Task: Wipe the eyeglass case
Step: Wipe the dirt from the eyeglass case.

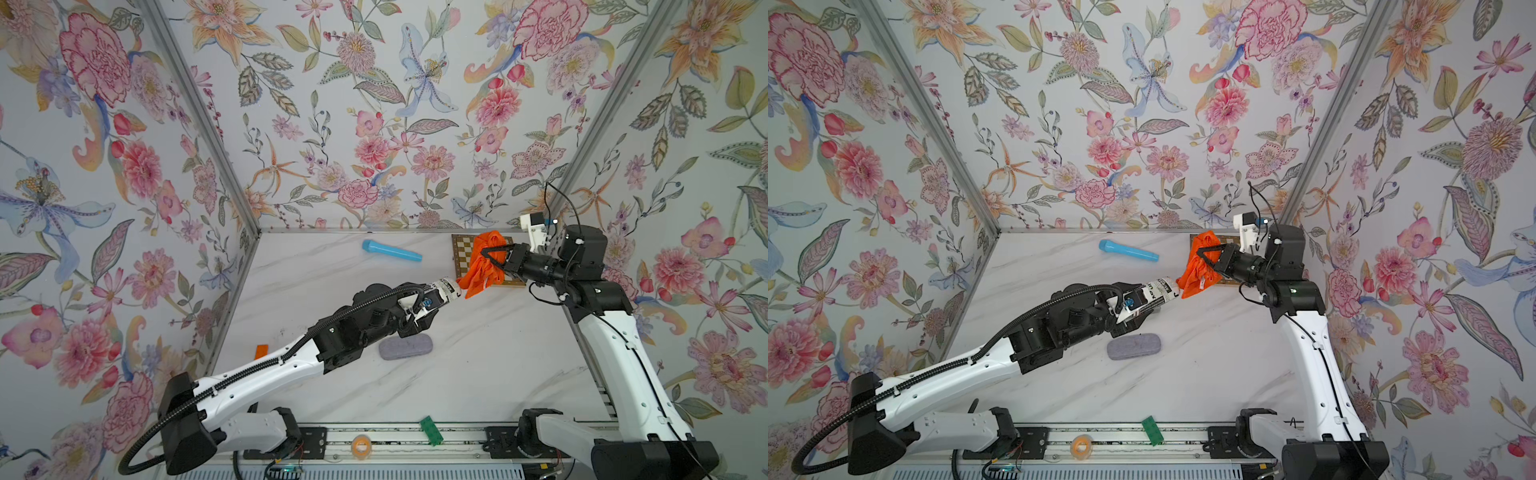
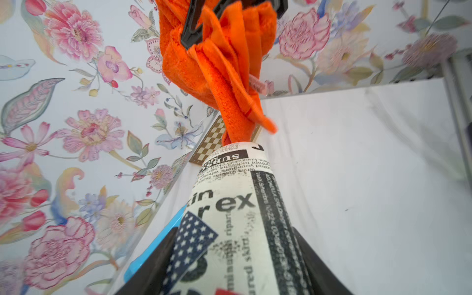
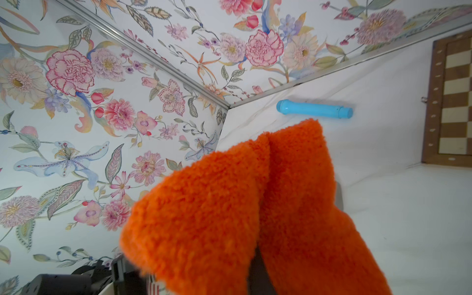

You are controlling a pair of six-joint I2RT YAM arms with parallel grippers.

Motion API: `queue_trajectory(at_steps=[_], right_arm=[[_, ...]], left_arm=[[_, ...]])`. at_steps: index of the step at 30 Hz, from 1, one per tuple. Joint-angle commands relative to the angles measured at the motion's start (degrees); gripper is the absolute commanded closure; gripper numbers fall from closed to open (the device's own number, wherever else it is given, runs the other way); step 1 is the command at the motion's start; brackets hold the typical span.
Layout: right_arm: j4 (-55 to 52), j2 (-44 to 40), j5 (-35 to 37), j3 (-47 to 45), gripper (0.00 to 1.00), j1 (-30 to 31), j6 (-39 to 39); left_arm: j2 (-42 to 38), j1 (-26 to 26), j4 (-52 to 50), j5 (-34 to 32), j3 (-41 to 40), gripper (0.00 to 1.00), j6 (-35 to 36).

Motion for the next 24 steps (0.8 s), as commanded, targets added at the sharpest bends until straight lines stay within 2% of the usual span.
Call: queue_trajectory(at_steps=[1, 4, 7, 12, 16, 20, 24], right_arm=[[0.73, 0.66, -2.98, -1.32, 1.0, 3.74, 2.33], [5.02, 1.32, -1.43, -3.67, 1.0, 7.31, 5.17], [6.72, 1.95, -0.87, -5.18, 1.0, 7.88, 5.75], [4.95, 3.17, -1.69, -5.32, 1.0, 4.11, 3.0], [5.53, 3.14, 0.25, -7.28, 1.0, 0.23, 1.91], [14.76, 4.25, 0.23, -13.49, 1.0, 1.83, 7.33], [26.58, 4.33, -0.11, -17.03, 1.0, 7.84, 13.9]], left_arm=[[-0.98, -1.11, 7.79, -6.14, 0.06, 0.71, 9.16], [-0.89, -1.13, 9.6, -4.56, -0.5, 0.71, 8.47], [-1.6, -1.12, 11.28, -3.31, -1.53, 0.71, 6.85], [-3.61, -1.22, 9.04, -2.09, -1.67, 0.71, 3.73], [-5.61, -0.99, 6.94, -1.88, -2.3, 0.7, 0.53], [-5.81, -1.1, 7.64, -0.46, -2.42, 0.7, -4.08], [-4.92, -1.05, 11.64, -0.6, -3.5, 0.7, -6.43]])
